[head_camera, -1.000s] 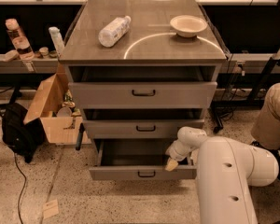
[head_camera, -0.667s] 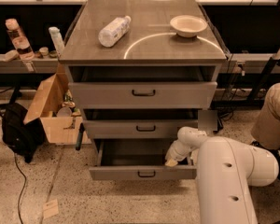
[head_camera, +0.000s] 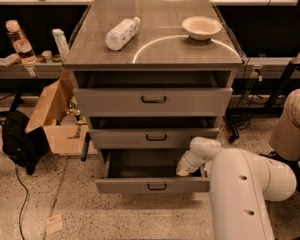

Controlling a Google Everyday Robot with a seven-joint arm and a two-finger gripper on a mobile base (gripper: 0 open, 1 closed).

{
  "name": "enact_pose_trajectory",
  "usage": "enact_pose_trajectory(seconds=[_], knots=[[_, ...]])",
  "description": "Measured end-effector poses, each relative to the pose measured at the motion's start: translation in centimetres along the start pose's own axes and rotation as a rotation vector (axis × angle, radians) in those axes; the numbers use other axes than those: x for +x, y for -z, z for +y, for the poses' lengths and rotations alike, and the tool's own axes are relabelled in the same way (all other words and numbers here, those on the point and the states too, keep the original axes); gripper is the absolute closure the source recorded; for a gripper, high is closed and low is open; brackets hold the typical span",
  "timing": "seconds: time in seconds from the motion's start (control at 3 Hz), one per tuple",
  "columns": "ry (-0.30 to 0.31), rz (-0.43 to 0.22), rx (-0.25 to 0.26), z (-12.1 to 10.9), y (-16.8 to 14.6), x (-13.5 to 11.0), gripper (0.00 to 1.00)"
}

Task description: Open bottom drawer

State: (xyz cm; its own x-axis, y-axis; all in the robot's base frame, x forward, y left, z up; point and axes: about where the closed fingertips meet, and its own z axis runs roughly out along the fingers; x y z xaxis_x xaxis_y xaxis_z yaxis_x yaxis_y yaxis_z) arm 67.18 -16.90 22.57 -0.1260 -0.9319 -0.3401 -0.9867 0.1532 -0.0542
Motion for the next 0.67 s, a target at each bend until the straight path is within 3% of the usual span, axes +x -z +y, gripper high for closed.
enact_pose_trajectory(seconds=[0.67], knots=[[-0.019,-0.007,0.009,-1.2,-2.9,1.2,1.0]])
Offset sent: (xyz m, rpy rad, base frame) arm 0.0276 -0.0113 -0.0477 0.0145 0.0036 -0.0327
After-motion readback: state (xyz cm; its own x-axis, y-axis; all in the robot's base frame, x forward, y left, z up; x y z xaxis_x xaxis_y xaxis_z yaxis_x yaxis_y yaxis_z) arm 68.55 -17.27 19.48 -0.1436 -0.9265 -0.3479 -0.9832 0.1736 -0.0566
